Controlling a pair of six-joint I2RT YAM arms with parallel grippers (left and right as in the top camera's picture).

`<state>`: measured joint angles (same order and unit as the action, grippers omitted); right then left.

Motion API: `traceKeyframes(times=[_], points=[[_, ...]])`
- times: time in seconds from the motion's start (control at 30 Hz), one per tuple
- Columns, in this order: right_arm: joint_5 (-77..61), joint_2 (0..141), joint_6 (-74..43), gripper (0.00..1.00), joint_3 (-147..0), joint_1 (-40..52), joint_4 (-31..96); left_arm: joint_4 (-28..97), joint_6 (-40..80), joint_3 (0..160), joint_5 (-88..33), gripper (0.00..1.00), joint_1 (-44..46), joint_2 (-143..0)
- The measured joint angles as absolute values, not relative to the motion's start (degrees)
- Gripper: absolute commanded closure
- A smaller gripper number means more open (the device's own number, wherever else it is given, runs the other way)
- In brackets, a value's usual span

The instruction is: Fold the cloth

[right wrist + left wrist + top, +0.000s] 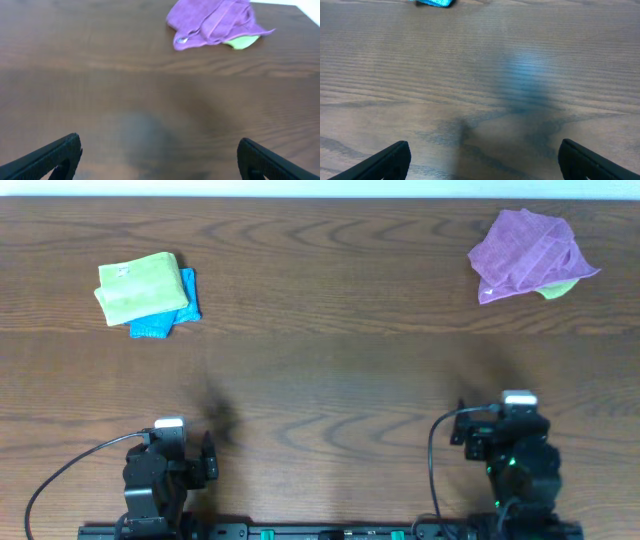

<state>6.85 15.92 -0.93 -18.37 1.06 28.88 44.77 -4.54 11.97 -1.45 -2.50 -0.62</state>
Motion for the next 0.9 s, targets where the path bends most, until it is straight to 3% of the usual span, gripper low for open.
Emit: traceKeyframes(times=[0.4, 0.63, 0.9], points=[[6.07, 45.30, -4.86, 0.01, -45.52, -3.31, 30.41, 44.73, -4.54, 11.86, -1.45, 0.05, -2.50, -0.62], [5.78, 64.60, -8.34, 0.01, -62.92, -5.98, 39.31, 44.71, -4.54, 11.79, -1.45, 0.05, -2.46, -0.60], [5.02, 78.96, -10.96, 0.01, -73.60, -10.57, 42.04, 44.69, -4.54, 11.75, -1.45, 0.05, -2.46, -0.58]])
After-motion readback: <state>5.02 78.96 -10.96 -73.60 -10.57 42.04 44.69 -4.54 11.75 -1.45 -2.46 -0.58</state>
